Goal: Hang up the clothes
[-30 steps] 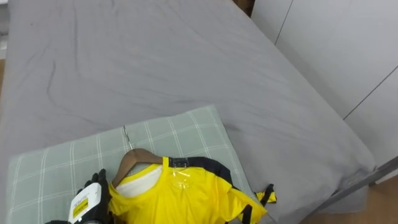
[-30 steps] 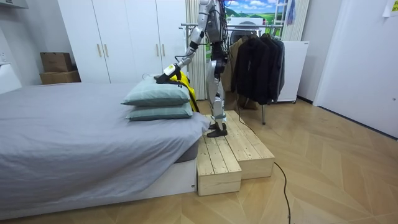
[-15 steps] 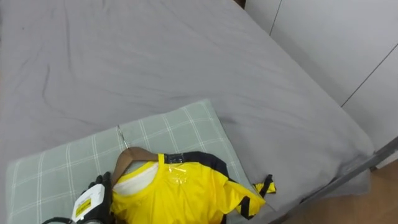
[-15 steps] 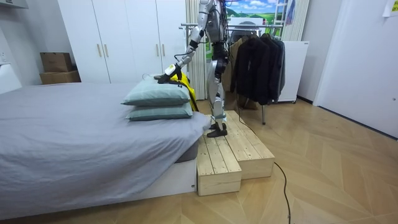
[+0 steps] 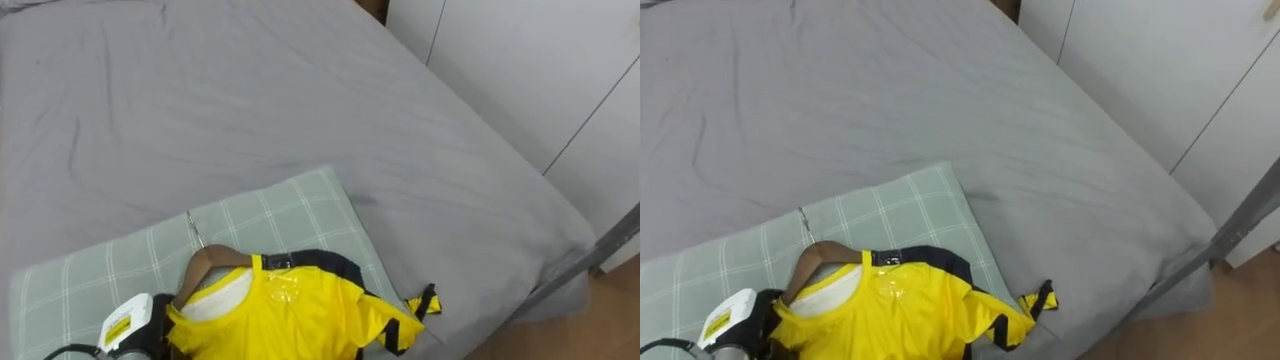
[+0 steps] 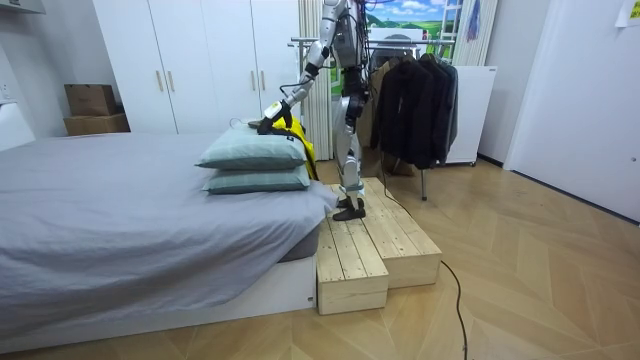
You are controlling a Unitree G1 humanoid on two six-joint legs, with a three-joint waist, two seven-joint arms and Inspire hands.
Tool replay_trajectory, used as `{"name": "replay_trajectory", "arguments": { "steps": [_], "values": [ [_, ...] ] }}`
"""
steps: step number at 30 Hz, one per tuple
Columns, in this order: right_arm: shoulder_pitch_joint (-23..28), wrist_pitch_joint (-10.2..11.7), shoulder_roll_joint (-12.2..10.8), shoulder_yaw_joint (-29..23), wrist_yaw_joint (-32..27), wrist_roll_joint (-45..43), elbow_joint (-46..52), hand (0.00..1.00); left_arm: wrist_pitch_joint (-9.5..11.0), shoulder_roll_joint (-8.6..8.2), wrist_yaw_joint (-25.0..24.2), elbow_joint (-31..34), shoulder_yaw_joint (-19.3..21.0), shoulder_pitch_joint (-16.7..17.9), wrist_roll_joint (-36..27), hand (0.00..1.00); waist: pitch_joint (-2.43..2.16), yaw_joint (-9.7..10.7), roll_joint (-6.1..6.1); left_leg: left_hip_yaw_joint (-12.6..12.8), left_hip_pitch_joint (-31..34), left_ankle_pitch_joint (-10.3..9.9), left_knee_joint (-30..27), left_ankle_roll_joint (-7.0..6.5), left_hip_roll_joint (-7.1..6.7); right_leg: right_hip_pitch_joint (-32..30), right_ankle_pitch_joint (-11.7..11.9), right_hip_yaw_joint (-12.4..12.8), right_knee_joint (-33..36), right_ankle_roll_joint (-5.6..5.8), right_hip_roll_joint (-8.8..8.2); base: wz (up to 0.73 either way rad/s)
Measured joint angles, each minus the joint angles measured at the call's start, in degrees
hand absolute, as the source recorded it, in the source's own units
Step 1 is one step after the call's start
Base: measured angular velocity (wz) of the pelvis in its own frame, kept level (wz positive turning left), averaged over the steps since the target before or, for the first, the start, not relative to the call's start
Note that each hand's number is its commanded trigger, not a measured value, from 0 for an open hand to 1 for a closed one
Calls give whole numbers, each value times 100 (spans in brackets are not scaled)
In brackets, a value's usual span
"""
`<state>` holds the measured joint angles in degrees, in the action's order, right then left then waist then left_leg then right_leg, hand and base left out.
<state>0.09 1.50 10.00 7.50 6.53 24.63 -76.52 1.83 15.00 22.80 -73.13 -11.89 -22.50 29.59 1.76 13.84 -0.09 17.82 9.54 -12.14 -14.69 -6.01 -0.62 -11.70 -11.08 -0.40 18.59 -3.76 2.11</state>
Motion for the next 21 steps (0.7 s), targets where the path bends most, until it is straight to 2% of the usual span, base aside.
{"name": "replay_trajectory", "arguments": {
  "steps": [10,17,21],
  "values": [
    [60,-27,2,2,-33,6,13,0,-122,5,-94,2,40,24,-20,100,-46,-16,-35,51,-130,14,32,-2,-12,120,-4,39,-91,7,-2,-2],
    [109,-22,4,-2,-71,3,13,0,-109,-43,-106,2,40,121,-21,100,-74,-21,-29,51,-341,14,115,-1,-18,296,-3,24,-101,6,0,0],
    [111,-12,4,-42,-94,1,16,0,-99,-52,-91,3,41,149,-23,100,-75,-14,-25,52,-407,14,119,-1,-19,356,-3,26,-108,6,-1,0]
  ]
}}
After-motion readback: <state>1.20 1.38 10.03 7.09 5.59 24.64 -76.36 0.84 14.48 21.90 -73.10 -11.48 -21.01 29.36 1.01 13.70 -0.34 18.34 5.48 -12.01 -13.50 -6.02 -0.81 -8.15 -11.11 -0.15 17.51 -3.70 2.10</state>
